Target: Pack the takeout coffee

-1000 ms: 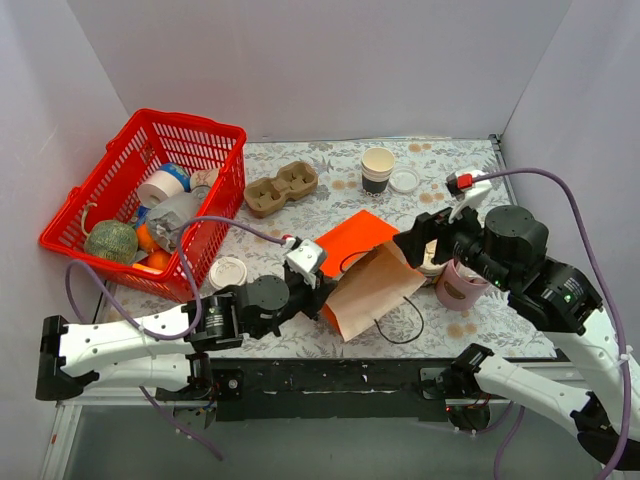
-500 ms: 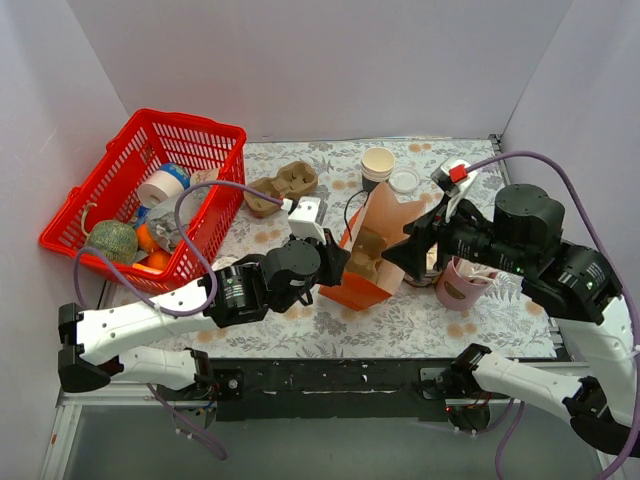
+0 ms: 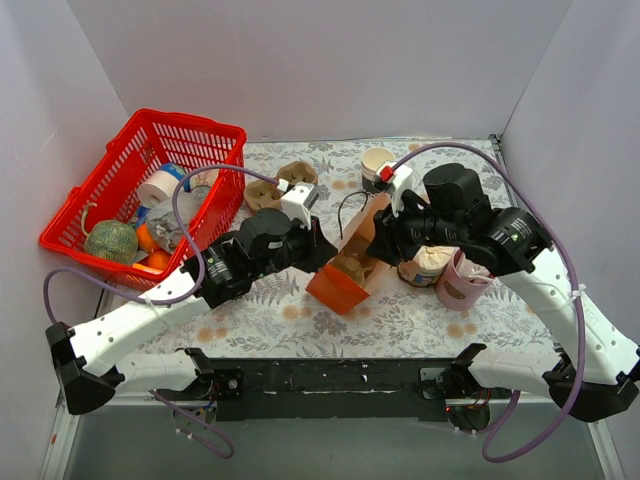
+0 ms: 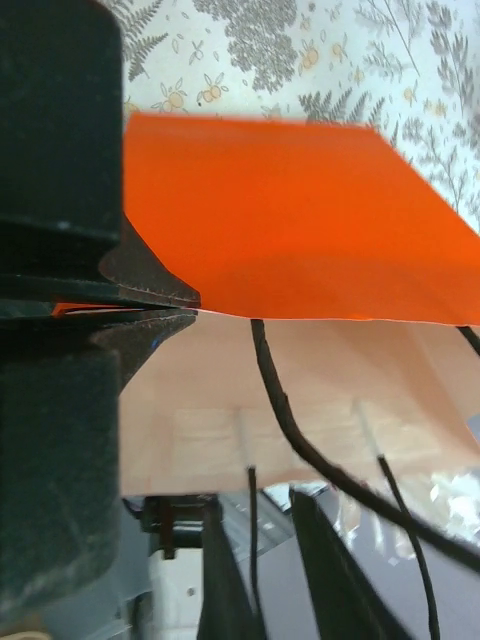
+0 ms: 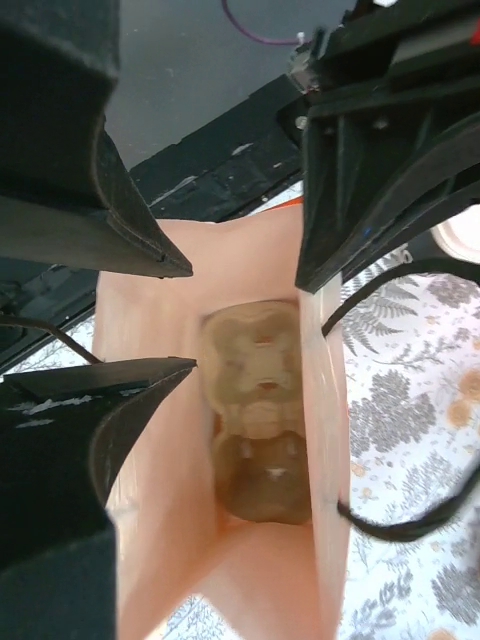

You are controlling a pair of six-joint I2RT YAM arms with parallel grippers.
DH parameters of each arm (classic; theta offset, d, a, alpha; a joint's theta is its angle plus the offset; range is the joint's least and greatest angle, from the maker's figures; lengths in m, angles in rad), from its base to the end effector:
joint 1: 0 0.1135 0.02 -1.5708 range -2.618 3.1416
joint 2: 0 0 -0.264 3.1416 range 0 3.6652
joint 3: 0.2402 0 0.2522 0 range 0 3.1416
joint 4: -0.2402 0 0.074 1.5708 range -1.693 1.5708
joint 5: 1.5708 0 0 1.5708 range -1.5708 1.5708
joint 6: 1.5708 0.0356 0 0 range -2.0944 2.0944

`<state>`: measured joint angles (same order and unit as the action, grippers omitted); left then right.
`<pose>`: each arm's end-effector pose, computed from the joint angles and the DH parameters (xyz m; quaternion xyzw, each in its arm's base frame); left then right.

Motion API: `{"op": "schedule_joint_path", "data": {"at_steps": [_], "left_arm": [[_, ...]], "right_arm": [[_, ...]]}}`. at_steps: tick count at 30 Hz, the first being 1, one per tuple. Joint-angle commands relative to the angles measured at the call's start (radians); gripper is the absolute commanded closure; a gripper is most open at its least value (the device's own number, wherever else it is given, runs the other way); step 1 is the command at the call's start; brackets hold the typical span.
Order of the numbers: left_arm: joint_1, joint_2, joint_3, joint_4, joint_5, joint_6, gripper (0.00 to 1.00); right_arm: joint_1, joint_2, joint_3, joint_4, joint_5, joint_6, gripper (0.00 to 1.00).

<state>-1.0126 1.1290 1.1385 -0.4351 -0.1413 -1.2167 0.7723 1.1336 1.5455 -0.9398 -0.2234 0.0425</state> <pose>0.1372 -0.2102 0.3694 -0.1235 0.8301 -0.4591 0.2913 0.1396 0.1470 0.4510 -0.3594 0.7851 0.2849 0.4162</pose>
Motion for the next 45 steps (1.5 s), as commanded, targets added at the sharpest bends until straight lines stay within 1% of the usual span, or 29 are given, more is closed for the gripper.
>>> {"op": "schedule_joint_path", "data": {"at_steps": [1,2,3,5,6,7,10,12,13,14,15,16,17,18,20,21,24,25,27,31,34,35,38,44,45], "left_arm": [[0.095,-0.035,-0.014,0.041,0.342,0.149,1.00],[0.117,-0.031,-0.017,0.048,0.388,0.170,1.00],[0.155,-0.023,-0.020,0.053,0.504,0.192,1.00],[0.181,0.009,-0.016,0.053,0.555,0.233,1.00],[0.212,0.023,-0.005,0.047,0.592,0.252,1.00],[0.226,0.037,-0.002,0.047,0.661,0.266,1.00],[0.284,0.106,0.038,0.020,0.800,0.321,1.00],[0.317,0.162,0.066,-0.004,0.838,0.347,1.00],[0.331,0.181,0.081,-0.017,0.885,0.352,1.00],[0.344,0.193,0.086,-0.020,0.908,0.355,1.00],[0.373,0.210,0.083,-0.019,0.945,0.368,1.00],[0.385,0.215,0.079,-0.010,0.965,0.370,1.00],[0.396,0.219,0.076,-0.007,1.006,0.378,1.00],[0.411,0.229,0.076,-0.010,1.023,0.390,1.00],[0.416,0.235,0.090,-0.036,1.033,0.417,1.00],[0.419,0.239,0.099,-0.053,1.033,0.434,1.00],[0.419,0.250,0.121,-0.083,1.054,0.482,1.00],[0.419,0.258,0.125,-0.088,1.066,0.491,1.00],[0.419,0.268,0.147,-0.097,1.088,0.529,1.00],[0.419,0.316,0.211,-0.149,1.053,0.551,1.00],[0.422,0.362,0.250,-0.174,1.020,0.553,1.00],[0.425,0.370,0.256,-0.174,1.020,0.554,1.00],[0.431,0.390,0.262,-0.162,1.069,0.557,1.00],[0.433,0.376,0.262,-0.154,1.091,0.598,1.00],[0.433,0.374,0.265,-0.168,1.079,0.612,1.00]], "right_arm": [[-0.005,-0.009,-0.054,-0.028,-0.068,-0.093,0.55],[-0.007,-0.011,-0.067,-0.027,-0.068,-0.133,0.55],[-0.007,-0.014,-0.094,-0.024,-0.071,-0.156,0.55],[-0.007,-0.011,-0.120,-0.002,-0.068,-0.206,0.54],[-0.007,0.000,-0.125,0.013,-0.059,-0.216,0.55],[-0.008,0.005,-0.148,0.039,-0.065,-0.225,0.56],[-0.010,0.021,-0.189,0.075,-0.077,-0.282,0.58],[-0.010,0.037,-0.205,0.088,-0.131,-0.326,0.61],[-0.010,0.040,-0.214,0.088,-0.152,-0.354,0.62],[-0.010,0.035,-0.250,0.104,-0.168,-0.427,0.63],[-0.010,0.029,-0.277,0.134,-0.191,-0.470,0.63],[-0.013,0.020,-0.306,0.172,-0.189,-0.510,0.63],[-0.014,0.011,-0.346,0.253,-0.179,-0.568,0.64],[-0.025,0.015,-0.343,0.274,-0.163,-0.585,0.65],[-0.033,0.055,-0.291,0.248,-0.195,-0.647,0.66],[-0.031,0.069,-0.225,0.183,-0.238,-0.676,0.66],[-0.033,0.118,-0.148,0.083,-0.296,-0.789,0.66],[-0.033,0.129,-0.151,0.046,-0.303,-0.812,0.66],[-0.033,0.158,-0.171,0.041,-0.292,-0.840,0.66],[-0.033,0.206,-0.179,-0.039,-0.329,-0.898,0.74],[-0.033,0.175,-0.217,-0.028,-0.356,-0.937,0.75],[-0.033,0.140,-0.264,0.011,-0.358,-0.937,0.75],[-0.033,0.100,-0.344,0.071,-0.346,-0.911,0.80],[-0.034,0.135,-0.409,0.105,-0.341,-0.892,0.85],[-0.034,0.141,-0.410,0.096,-0.315,-0.882,0.85]]}}
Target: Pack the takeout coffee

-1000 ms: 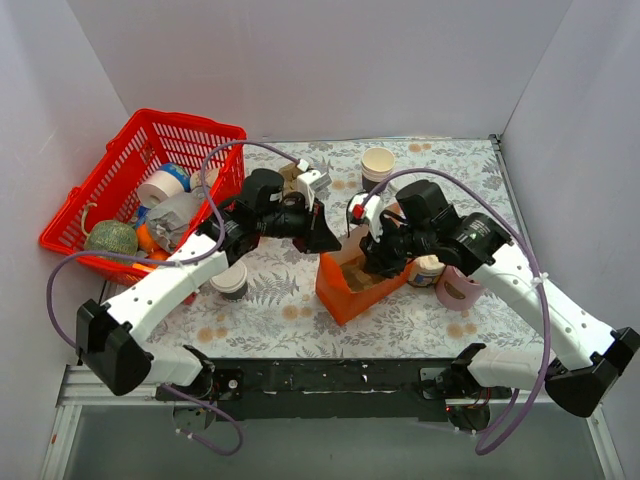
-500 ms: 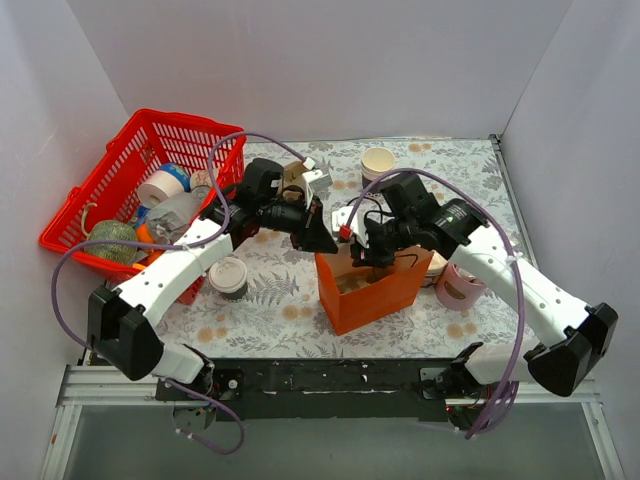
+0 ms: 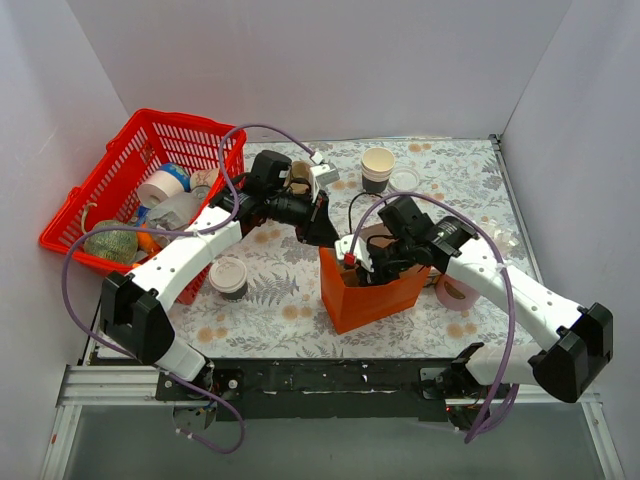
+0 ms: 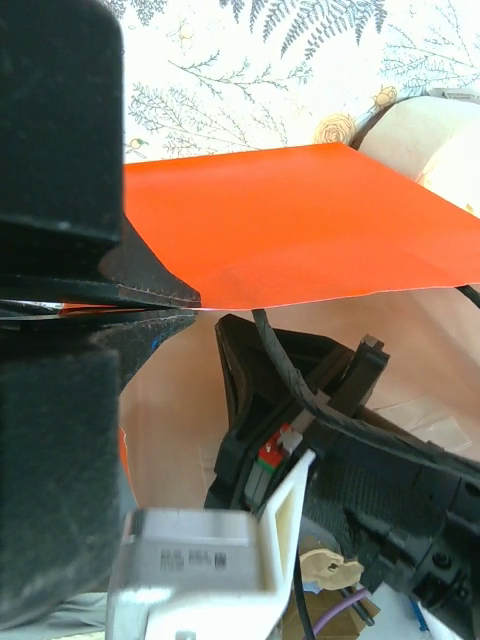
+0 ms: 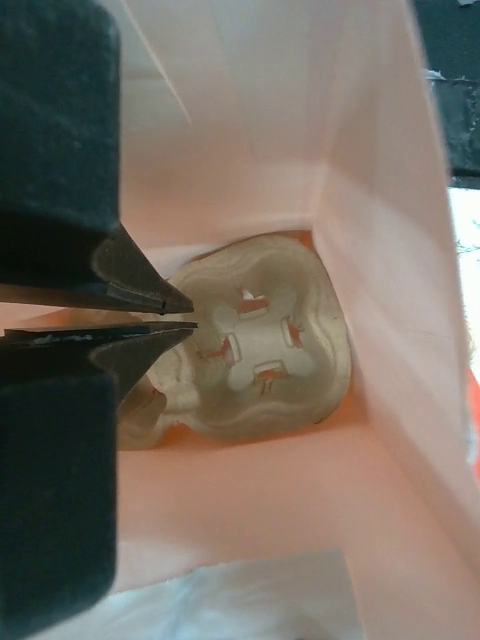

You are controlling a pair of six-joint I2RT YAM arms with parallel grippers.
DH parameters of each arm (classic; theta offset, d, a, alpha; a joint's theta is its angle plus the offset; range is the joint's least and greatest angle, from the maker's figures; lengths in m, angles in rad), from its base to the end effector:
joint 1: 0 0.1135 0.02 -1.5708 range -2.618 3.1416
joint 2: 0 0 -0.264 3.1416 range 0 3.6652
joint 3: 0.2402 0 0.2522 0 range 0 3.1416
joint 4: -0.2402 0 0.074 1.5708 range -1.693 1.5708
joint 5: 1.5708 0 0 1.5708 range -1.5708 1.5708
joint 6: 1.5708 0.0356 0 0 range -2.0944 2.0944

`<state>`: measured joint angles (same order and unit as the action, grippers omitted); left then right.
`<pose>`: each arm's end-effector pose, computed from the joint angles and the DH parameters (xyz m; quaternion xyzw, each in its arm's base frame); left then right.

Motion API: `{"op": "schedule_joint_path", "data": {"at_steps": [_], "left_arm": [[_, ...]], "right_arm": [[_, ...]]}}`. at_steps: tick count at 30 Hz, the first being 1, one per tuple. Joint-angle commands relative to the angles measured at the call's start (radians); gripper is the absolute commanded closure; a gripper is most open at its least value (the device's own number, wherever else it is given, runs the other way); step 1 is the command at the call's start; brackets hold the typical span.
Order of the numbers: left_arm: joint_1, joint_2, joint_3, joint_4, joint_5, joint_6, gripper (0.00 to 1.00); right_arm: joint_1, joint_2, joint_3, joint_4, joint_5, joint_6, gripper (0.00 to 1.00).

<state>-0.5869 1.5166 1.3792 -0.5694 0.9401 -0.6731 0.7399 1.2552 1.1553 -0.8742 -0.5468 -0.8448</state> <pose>0.2579 -0.2060 0.3413 0.1546 0.8171 -0.5523 0.0593 0.1695 0.1798 0.3134 -0.7110 0.5897 0.2429 0.2962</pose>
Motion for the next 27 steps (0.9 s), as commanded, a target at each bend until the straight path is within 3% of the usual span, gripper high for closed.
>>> {"op": "schedule_joint_path", "data": {"at_steps": [1,7,13,27], "left_arm": [[0.009,-0.018,0.026,-0.052,-0.004,0.088,1.00],[0.010,-0.045,-0.003,-0.044,0.023,0.122,1.00],[0.013,-0.030,0.018,-0.064,0.025,0.127,1.00],[0.015,0.014,0.031,0.058,0.028,-0.062,1.00]], "right_arm": [[-0.005,0.023,-0.022,0.038,0.019,0.047,0.89],[-0.040,-0.002,-0.098,0.050,0.044,0.099,0.99],[-0.051,0.035,-0.105,-0.005,0.120,0.066,0.99],[0.019,0.102,-0.108,-0.010,0.048,-0.086,0.99]]}}
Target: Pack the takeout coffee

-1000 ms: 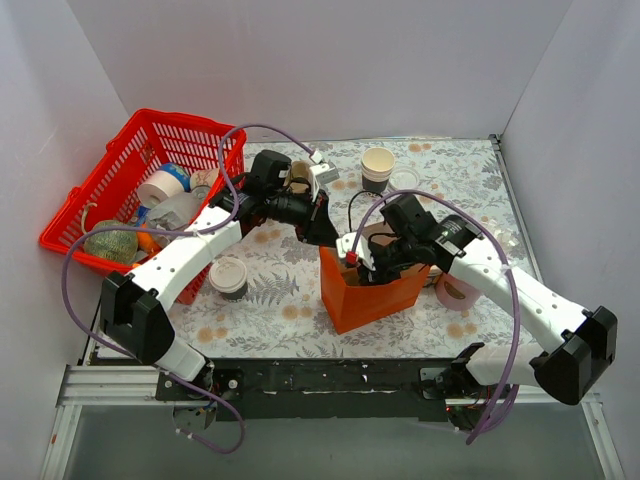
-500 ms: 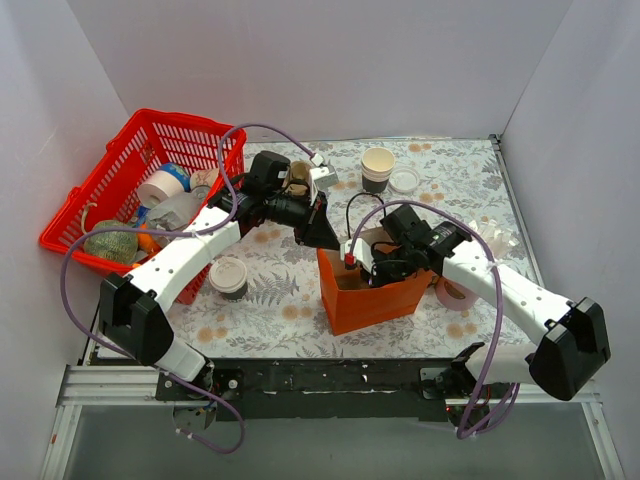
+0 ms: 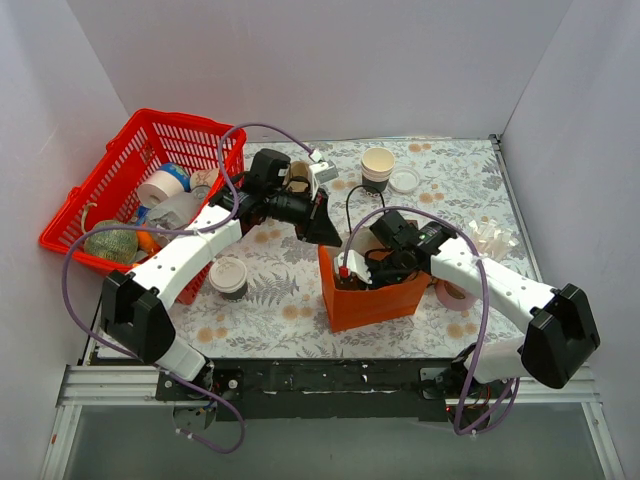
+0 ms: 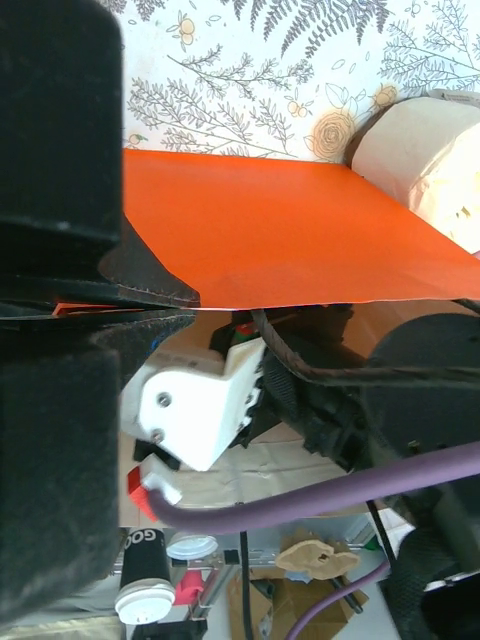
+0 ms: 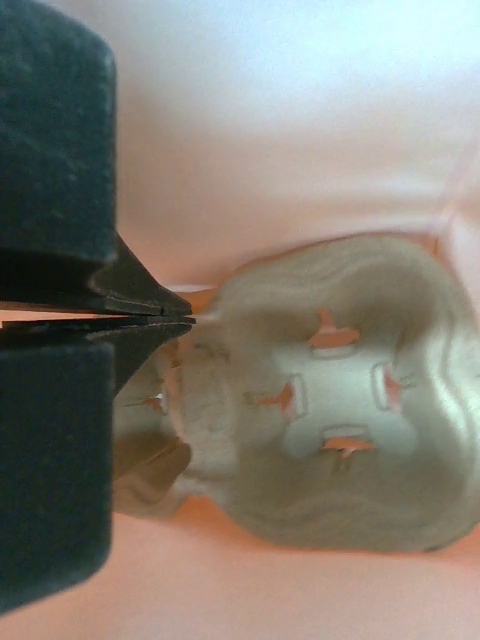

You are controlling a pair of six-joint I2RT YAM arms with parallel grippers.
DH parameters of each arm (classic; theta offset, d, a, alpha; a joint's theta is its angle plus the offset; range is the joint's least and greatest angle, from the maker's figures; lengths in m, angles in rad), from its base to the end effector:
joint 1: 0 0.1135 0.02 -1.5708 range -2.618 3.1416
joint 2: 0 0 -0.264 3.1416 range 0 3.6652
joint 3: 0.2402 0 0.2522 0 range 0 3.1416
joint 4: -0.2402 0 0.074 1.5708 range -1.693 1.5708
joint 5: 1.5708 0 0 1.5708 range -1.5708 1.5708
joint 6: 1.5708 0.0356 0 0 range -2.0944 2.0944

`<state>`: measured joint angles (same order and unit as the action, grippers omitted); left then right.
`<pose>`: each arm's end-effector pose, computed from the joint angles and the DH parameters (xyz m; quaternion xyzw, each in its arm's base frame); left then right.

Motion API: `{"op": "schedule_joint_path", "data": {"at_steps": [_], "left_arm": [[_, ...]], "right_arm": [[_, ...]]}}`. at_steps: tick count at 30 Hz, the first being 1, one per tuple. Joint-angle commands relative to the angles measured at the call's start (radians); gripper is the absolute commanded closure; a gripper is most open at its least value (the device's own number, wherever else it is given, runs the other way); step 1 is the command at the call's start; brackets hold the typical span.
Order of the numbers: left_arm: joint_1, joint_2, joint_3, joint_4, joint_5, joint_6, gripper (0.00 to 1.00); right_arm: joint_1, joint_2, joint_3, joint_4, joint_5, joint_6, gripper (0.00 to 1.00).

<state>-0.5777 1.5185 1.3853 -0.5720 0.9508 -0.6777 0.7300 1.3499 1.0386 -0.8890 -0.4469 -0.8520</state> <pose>0.2598 -0.2040 0.3427 0.1514 0.8157 -0.5553 0.0578 0.1776 0.1796 0.2543 -0.7102 0.6449 0.2064 0.1926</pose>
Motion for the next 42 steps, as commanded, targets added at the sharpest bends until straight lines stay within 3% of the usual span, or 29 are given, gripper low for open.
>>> {"op": "schedule_joint_path", "data": {"at_steps": [1,13,25,35,39,42], "left_arm": [[0.006,0.014,0.023,0.070,0.017,-0.069,1.00],[0.006,-0.001,-0.022,0.195,0.046,-0.194,1.00],[0.007,-0.004,-0.035,0.221,0.052,-0.234,1.00],[0.006,-0.007,-0.086,0.225,0.046,-0.207,1.00],[0.007,-0.006,-0.109,0.247,0.066,-0.209,1.00],[0.006,0.002,-0.111,0.258,0.088,-0.230,1.00]], "right_arm": [[0.034,0.002,0.005,0.025,-0.076,-0.094,0.99],[0.042,0.080,-0.103,0.099,-0.125,-0.076,0.99],[0.043,0.219,-0.107,0.105,-0.027,-0.016,0.99],[0.040,-0.049,-0.127,0.252,0.030,0.077,0.99],[0.040,-0.130,-0.176,0.404,-0.071,0.125,0.99],[0.040,-0.124,-0.178,0.426,-0.140,0.134,0.99]]}}
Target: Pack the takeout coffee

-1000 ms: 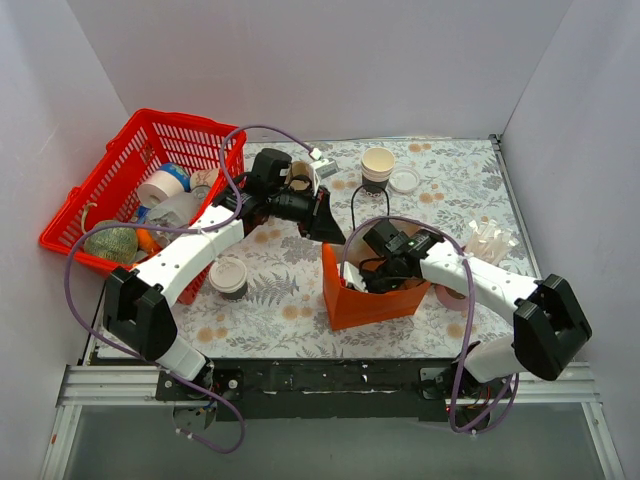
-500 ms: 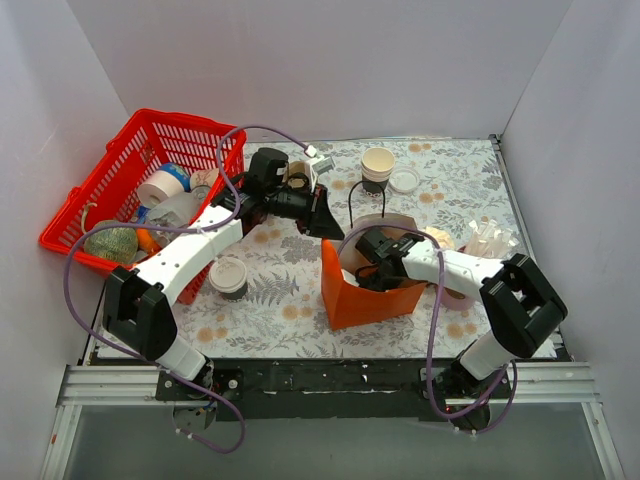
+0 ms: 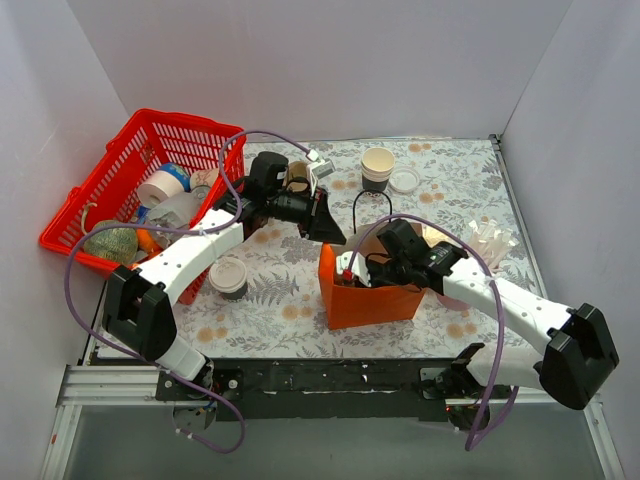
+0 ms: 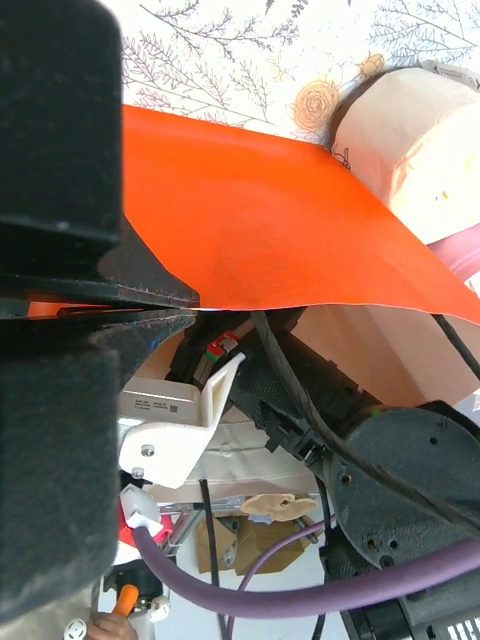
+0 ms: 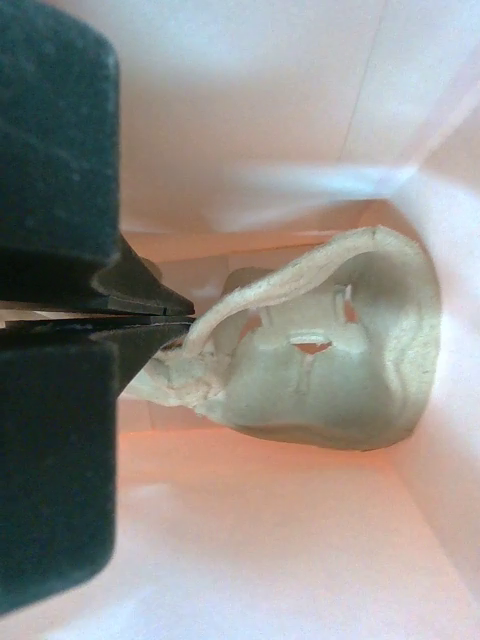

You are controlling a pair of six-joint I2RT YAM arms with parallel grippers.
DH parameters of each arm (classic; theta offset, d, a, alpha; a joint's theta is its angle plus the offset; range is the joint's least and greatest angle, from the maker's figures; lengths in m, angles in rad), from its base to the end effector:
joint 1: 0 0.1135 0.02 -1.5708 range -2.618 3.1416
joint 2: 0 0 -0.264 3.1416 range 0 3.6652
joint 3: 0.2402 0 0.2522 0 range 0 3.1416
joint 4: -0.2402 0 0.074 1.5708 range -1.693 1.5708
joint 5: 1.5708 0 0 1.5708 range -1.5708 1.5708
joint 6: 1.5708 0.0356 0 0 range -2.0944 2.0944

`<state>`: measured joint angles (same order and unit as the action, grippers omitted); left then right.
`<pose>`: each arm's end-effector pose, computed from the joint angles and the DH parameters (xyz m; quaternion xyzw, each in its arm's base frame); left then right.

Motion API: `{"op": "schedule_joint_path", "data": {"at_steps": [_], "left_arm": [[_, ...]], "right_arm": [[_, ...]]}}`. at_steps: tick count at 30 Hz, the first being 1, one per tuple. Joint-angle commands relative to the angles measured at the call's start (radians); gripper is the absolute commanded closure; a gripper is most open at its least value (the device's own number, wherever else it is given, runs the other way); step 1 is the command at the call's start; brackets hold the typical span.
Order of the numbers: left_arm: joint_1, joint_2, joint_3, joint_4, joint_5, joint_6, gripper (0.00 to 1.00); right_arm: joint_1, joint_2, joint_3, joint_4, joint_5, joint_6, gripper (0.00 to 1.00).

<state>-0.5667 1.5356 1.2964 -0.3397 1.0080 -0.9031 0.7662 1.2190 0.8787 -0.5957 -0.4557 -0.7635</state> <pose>0.2713 -0.2083 0.3267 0.0976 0.7978 -0.5945 0.0243 0.1641 0.1797 0.2508 -0.6917 0.6189 0.2150 0.3037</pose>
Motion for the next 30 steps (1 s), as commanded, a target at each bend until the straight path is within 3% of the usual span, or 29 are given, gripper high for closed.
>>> {"op": "schedule_joint_path", "data": {"at_steps": [1,5,12,19,25,30], "left_arm": [[-0.005,-0.017,-0.023,0.028,0.032,-0.013,1.00],[-0.005,-0.022,-0.031,0.044,0.032,-0.023,1.00],[-0.004,-0.035,-0.029,0.048,0.024,-0.022,1.00],[-0.004,-0.046,-0.028,0.030,0.014,0.000,1.00],[-0.005,-0.046,-0.028,0.018,0.009,0.013,1.00],[-0.005,-0.039,-0.025,0.016,0.011,0.012,1.00]], "right_arm": [[0.004,0.029,-0.012,0.125,-0.142,0.047,0.99],[0.004,0.074,0.011,0.088,-0.152,0.030,0.99],[0.004,0.042,-0.015,-0.050,0.079,0.048,0.99],[0.004,-0.013,0.062,-0.101,0.178,0.101,0.91],[0.004,-0.134,0.059,-0.064,0.094,0.115,0.77],[0.004,-0.188,0.049,0.006,0.023,0.141,0.78]]}}
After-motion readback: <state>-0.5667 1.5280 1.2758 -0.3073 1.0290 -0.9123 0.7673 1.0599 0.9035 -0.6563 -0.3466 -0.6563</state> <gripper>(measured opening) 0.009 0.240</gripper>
